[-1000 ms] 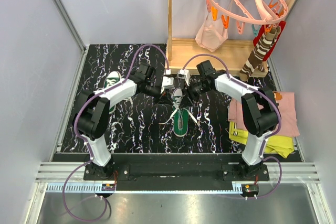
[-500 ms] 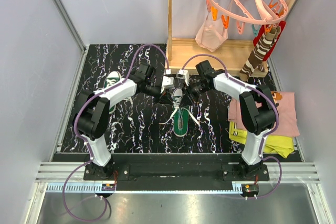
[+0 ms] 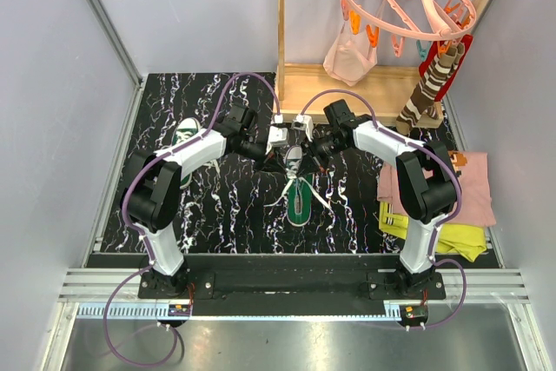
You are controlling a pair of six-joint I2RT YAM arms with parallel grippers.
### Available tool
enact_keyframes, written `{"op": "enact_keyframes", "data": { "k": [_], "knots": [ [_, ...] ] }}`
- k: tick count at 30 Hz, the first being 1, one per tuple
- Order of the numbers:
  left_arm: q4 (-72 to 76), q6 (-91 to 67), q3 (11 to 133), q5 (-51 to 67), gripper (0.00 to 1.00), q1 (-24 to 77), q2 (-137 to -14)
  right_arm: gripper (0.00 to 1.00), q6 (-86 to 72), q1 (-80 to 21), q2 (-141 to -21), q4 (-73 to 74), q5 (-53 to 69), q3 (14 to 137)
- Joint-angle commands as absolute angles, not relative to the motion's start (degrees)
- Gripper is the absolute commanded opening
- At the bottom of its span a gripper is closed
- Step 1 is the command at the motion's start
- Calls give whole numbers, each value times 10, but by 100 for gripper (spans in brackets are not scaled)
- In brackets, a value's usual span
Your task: Tie the shoes
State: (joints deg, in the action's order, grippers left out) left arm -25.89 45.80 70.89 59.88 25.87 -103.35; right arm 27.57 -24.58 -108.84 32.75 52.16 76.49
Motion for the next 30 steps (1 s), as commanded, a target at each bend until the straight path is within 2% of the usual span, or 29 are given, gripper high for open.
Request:
{"op": "enact_keyframes", "data": {
  "k": [1,8,9,10,12,18,20,29,30],
  "knots": [
    [-264,482,717,625,0,260,-1015,0,244,-243,-1074,305,532,781],
    [-267,493,708,621,0,266,-1010,1,200,-244,-1066,279,536,766],
    [-267,493,708,620,0,267,-1010,4,198,-244,-1068,278,536,766],
    [-267,494,708,620,0,267,-1011,13,195,-243,-1069,276,534,765],
    [-267,492,710,620,0,267,-1012,14,192,-243,-1072,276,531,766],
    [-267,490,712,620,0,267,-1011,10,204,-244,-1078,273,518,765],
    [-266,489,710,620,0,268,-1009,0,209,-243,-1075,271,515,762],
    [-267,491,683,606,0,268,-991,0,154,-244,-1014,133,468,676],
    [-268,492,680,604,8,268,-989,0,152,-243,-1011,130,468,674]
  ]
}}
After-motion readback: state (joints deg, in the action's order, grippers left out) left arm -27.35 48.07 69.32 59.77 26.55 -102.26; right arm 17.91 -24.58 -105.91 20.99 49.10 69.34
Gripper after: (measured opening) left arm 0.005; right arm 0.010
